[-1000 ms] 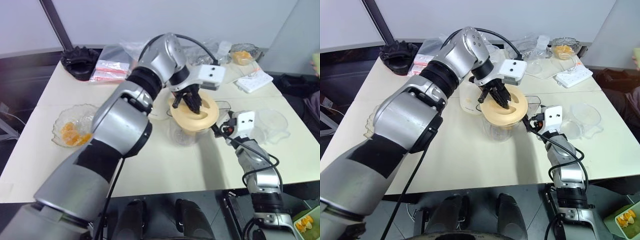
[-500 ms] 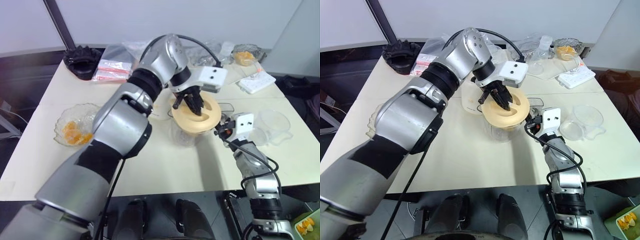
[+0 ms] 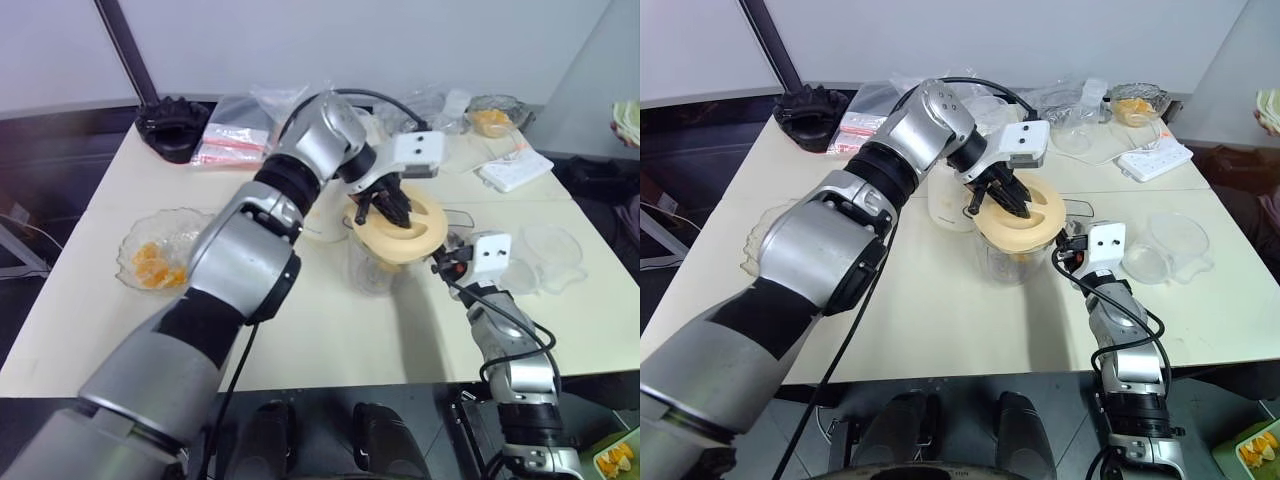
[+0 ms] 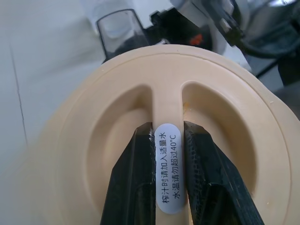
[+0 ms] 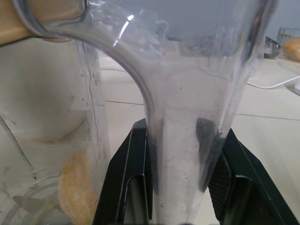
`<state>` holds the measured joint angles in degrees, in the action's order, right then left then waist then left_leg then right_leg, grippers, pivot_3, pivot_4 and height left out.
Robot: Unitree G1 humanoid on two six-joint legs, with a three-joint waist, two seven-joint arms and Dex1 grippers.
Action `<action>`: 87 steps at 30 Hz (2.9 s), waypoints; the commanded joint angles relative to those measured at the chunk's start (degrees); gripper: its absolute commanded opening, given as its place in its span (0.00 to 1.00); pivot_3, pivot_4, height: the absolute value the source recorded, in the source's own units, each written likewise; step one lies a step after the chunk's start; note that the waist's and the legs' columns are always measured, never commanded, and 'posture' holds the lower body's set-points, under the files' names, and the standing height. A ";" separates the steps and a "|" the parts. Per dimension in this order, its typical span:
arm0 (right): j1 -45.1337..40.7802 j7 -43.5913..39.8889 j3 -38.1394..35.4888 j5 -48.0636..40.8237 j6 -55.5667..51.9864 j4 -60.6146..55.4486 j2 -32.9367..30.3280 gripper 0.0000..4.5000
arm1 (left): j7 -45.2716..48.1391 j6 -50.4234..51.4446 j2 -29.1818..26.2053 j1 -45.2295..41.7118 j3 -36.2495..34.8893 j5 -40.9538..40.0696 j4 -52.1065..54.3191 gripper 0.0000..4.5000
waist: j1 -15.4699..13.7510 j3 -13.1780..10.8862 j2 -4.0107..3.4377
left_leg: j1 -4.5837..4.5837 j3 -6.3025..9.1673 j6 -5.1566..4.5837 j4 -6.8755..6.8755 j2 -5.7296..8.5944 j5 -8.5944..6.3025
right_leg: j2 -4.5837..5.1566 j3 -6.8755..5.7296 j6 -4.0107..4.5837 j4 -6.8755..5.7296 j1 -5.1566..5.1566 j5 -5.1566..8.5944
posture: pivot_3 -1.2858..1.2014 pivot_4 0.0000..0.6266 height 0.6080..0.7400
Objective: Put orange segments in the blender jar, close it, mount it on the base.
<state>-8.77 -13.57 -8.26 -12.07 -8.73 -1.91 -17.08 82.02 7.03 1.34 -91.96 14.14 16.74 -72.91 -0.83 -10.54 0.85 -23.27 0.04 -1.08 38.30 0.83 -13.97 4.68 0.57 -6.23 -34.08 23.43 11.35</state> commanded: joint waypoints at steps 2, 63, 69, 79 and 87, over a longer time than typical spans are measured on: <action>-1.30 -1.08 0.06 0.55 2.32 -4.24 -0.55 0.21 | -10.49 7.64 3.59 5.98 2.22 2.17 -2.41 0.06 | -0.08 0.13 -0.02 | 0.00 0.09 0.00 0.00 0.11 0.00 | 0.04 0.01 0.01 0.00 -0.06 -0.01 | 0.52 0.24 1.00; -2.49 -3.19 -4.13 -1.19 -1.24 0.16 -3.83 0.21 | -19.79 33.83 -24.86 33.79 -16.34 -27.87 68.53 0.87 | 1.53 0.62 -0.70 | -1.08 -0.40 0.06 -0.26 0.13 0.07 | 0.79 -0.16 -0.92 -1.15 0.98 0.82 | 0.52 0.24 1.00; -9.50 -0.59 -5.71 0.22 -8.62 -2.85 -8.42 0.21 | -27.03 40.99 -26.66 50.66 -22.30 -35.13 87.43 0.87 | 1.19 0.52 -0.58 | -1.15 -0.43 0.20 -0.16 0.30 0.15 | 1.02 -0.08 -0.70 -1.03 0.91 0.91 | 0.52 0.24 1.00; -41.55 6.37 -7.44 1.39 -17.68 8.72 -13.48 0.21 | -39.51 40.94 -26.78 61.37 -25.40 -38.59 99.33 0.87 | 1.78 0.10 -0.74 | -1.11 -0.75 0.17 -0.23 0.13 0.32 | 0.83 0.10 -0.58 -1.15 1.16 0.83 | 0.52 0.24 1.00; -65.36 3.94 -5.19 0.26 -8.66 36.26 -3.83 0.21 | -49.73 37.49 -27.40 64.85 -27.87 -37.08 100.15 0.87 | 2.98 0.08 -0.75 | -1.08 -1.14 0.17 -0.35 0.11 0.32 | 0.82 0.31 -0.78 -1.11 1.22 0.71 | 0.52 0.24 1.00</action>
<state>-69.53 -9.18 -12.77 -10.38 -21.16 33.43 -20.87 33.77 46.34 -25.29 -27.22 -12.26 -20.71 25.66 2.15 -10.46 0.10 -24.35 -1.10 -0.91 37.95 0.94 -13.66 5.50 0.89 -7.02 -35.19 24.65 12.05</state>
